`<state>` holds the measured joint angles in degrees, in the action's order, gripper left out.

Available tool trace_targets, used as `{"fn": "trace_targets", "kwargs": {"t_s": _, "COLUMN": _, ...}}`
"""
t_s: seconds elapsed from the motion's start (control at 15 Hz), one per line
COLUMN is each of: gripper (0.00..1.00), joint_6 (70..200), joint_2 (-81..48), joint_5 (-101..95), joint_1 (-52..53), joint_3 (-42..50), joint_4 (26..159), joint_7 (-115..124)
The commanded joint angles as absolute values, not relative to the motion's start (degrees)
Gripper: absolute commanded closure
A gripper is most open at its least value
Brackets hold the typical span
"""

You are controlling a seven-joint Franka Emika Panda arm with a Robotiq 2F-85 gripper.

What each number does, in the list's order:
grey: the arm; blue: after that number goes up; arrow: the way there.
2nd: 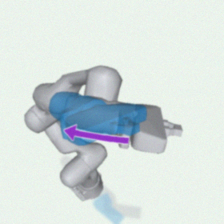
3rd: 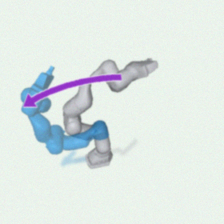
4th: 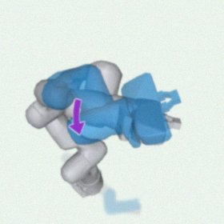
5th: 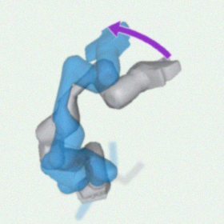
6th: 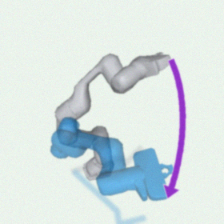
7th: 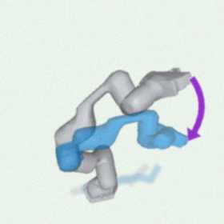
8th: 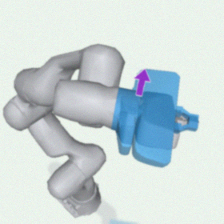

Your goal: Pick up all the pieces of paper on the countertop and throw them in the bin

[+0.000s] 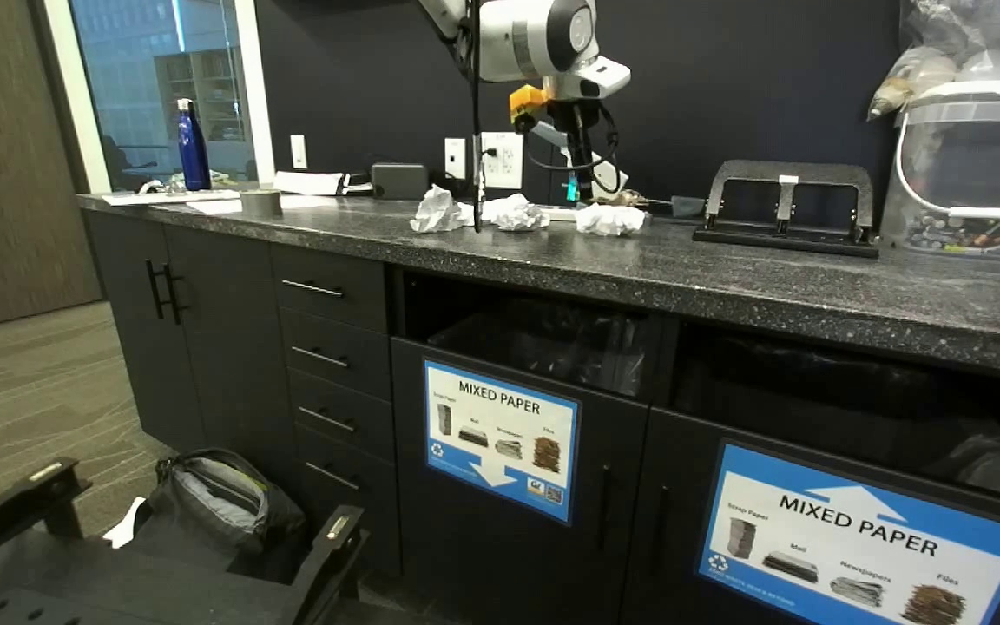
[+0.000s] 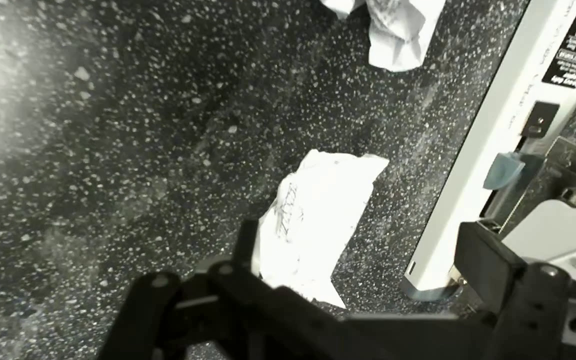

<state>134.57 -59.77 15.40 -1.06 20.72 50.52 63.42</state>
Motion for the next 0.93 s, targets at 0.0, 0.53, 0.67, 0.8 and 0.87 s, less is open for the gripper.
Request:
{"fn": "trace_targets", "kwargs": {"t_s": 0.0, "gripper": 0.0, "joint_6": 130.9, "joint_2": -66.9, "joint_5": 10.0, "joint_1": -5.4, "joint_3": 17.3, "joint_4": 37.6, "joint_7": 70.7}}
{"fn": "trace_targets", "kwargs": {"t_s": 0.53, "gripper": 0.0, "joint_6": 124.9, "joint_2": -73.4, "joint_5": 5.6, "joint_1": -9.3, "joint_3": 14.1, "joint_4": 28.2, "joint_7": 73.6}}
{"fn": "trace_targets", "kwargs": {"t_s": 0.67, "gripper": 0.0, "joint_6": 123.8, "joint_2": -74.4, "joint_5": 4.6, "joint_1": -10.1, "joint_3": 13.4, "joint_4": 26.9, "joint_7": 73.6}}
{"fn": "trace_targets", "kwargs": {"t_s": 0.8, "gripper": 0.0, "joint_6": 124.1, "joint_2": -74.6, "joint_5": 6.1, "joint_1": -9.6, "joint_3": 15.3, "joint_4": 27.7, "joint_7": 73.2}}
{"fn": "trace_targets", "kwargs": {"t_s": 0.87, "gripper": 0.0, "joint_6": 123.9, "joint_2": -74.7, "joint_5": 6.1, "joint_1": -9.7, "joint_3": 15.3, "joint_4": 27.6, "joint_7": 73.2}}
